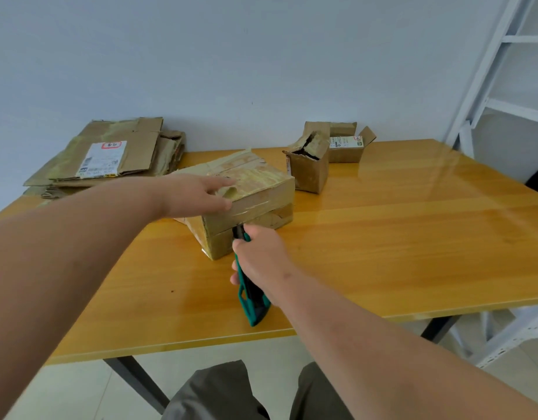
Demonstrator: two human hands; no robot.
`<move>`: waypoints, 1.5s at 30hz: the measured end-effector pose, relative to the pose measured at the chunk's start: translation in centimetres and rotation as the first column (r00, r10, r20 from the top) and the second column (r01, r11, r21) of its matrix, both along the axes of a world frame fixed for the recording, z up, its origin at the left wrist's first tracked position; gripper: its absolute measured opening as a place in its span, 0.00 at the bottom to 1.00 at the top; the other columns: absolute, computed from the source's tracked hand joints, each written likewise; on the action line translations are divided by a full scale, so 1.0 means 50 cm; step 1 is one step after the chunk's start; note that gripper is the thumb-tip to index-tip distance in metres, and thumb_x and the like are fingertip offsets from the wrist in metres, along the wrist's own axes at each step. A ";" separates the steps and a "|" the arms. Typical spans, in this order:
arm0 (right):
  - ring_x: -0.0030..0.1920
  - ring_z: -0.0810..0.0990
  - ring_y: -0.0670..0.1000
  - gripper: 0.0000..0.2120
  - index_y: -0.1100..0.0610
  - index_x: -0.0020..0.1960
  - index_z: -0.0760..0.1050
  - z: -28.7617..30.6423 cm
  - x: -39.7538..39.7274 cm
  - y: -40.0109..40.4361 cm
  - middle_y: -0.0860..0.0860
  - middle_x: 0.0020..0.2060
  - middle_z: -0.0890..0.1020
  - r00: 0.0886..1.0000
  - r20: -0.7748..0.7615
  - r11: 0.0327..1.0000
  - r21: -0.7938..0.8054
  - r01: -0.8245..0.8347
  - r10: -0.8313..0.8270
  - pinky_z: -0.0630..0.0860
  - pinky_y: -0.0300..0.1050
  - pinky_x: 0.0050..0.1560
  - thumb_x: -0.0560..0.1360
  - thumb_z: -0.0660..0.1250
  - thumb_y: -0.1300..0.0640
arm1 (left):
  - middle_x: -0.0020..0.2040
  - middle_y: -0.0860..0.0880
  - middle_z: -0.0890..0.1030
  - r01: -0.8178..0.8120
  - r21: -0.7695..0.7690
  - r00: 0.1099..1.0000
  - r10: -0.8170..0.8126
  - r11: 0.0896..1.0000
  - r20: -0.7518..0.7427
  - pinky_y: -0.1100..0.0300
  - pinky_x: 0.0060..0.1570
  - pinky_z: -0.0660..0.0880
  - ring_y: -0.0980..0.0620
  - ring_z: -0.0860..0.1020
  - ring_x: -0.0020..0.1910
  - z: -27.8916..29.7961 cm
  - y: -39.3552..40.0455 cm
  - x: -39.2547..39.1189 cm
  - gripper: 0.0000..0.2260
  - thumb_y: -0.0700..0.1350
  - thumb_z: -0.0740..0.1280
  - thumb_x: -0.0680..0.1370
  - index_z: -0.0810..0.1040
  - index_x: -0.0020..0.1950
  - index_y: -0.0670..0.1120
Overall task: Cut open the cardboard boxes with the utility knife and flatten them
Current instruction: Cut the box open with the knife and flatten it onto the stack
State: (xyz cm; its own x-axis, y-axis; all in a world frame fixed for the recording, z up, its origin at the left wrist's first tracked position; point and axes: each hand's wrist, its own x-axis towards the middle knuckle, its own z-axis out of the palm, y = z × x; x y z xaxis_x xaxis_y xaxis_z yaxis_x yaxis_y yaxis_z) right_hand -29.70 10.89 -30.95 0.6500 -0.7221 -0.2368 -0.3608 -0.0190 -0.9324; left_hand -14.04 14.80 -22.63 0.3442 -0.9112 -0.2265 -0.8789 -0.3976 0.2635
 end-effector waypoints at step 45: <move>0.27 0.80 0.50 0.22 0.50 0.72 0.69 0.016 -0.101 -0.039 0.56 0.39 0.80 0.974 -0.034 0.961 -0.156 -0.227 0.224 0.79 0.42 0.30 0.79 0.61 0.61 | 0.64 0.50 0.78 -0.056 -0.136 0.686 0.137 0.989 0.714 0.59 0.28 0.65 0.46 0.79 0.55 -0.044 -0.023 -0.010 0.26 0.69 0.47 0.77 0.61 0.73 0.66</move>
State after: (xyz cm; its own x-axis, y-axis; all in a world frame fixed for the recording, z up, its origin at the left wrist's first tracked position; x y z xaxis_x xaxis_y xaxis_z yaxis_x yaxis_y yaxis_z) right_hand -34.74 8.96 -30.14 0.7973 -0.5863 -0.1437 -0.3453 -0.2478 -0.9052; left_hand -14.51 13.67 -24.82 0.4512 -0.8662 0.2147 -0.7722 -0.4995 -0.3927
